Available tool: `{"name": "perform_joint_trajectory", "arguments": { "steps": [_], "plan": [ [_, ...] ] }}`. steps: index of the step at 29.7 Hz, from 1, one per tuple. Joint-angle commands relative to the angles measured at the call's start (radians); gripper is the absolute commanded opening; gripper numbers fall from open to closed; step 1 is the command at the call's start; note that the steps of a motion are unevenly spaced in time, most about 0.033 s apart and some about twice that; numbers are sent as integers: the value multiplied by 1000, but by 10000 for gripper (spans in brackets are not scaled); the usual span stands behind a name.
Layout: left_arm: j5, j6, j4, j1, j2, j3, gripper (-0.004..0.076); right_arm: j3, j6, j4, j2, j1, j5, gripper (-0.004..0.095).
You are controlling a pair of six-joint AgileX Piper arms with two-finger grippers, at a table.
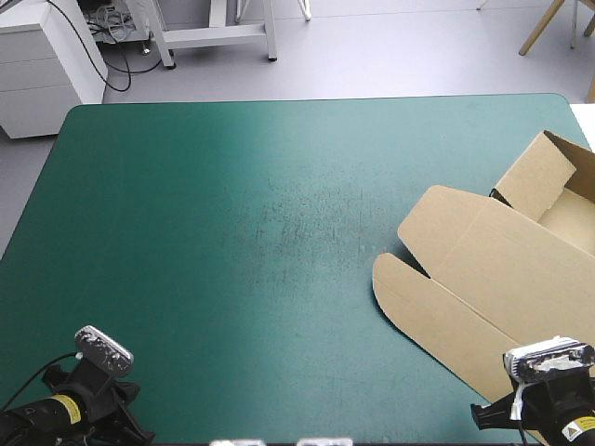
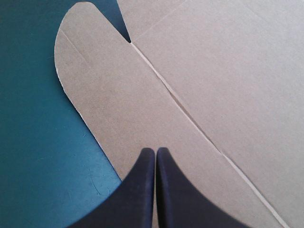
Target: Fold the box
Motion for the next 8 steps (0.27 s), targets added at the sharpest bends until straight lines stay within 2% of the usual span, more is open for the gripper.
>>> {"name": "perform_joint_trajectory", "arguments": {
  "steps": [1, 8],
  "plan": [
    [-33, -9, -5, -3, 8, -23, -10, -21, -6, 18, 13, 3, -73, -14],
    [-33, -9, -5, -3, 8, -23, -10, -21, -6, 18, 13, 3, -97, -14]
  ]
}}
